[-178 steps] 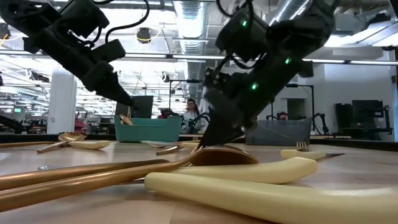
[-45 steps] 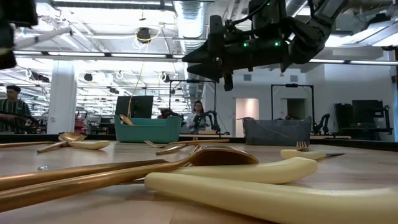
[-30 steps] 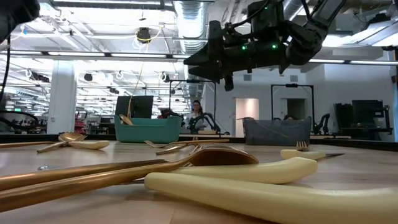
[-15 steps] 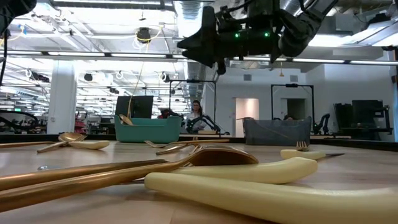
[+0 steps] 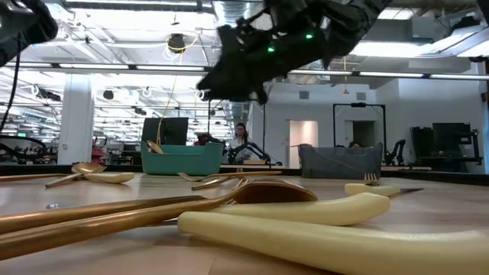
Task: Sort silverware by color (type)
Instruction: Put the yellow table knife into the orange bin
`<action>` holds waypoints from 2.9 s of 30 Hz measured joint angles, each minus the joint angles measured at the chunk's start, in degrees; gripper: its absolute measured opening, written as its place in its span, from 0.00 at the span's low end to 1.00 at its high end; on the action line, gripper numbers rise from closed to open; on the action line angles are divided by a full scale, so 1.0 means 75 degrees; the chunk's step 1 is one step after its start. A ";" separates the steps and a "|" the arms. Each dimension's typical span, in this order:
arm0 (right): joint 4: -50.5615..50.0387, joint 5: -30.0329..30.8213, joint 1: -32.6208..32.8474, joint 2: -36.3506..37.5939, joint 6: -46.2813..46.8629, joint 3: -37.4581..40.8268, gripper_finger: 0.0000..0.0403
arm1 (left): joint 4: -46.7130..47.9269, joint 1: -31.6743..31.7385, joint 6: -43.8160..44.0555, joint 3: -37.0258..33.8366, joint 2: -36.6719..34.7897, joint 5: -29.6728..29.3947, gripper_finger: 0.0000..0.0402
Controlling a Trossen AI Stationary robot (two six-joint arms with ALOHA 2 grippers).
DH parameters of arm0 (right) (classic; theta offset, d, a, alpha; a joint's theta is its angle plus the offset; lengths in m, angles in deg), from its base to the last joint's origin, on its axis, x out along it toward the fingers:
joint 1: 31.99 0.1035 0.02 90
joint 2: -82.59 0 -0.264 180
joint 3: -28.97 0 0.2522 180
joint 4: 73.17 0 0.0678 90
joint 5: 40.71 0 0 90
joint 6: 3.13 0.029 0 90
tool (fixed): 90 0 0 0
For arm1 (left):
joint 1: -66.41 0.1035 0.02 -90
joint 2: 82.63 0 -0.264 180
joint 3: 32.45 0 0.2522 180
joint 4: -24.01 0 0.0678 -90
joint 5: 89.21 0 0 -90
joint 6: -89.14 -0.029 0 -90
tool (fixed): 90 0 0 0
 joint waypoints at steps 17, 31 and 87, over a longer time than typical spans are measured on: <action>-0.3948 0.0292 0.0625 -0.4396 -0.0357 -0.5968 0.46 | 0.0475 0.1701 -0.4335 0.0248 -0.1236 -0.4114 0.41; -0.6490 -0.0060 0.0513 -0.5424 -0.0080 -0.7837 0.36 | 0.0446 0.2781 -0.4980 0.0242 -0.0878 -0.3744 0.41; -0.8740 0.1439 0.0293 -0.3855 -0.0301 -0.7759 0.25 | 0.0545 0.3950 -0.4980 -0.0242 -0.0839 -0.3490 0.41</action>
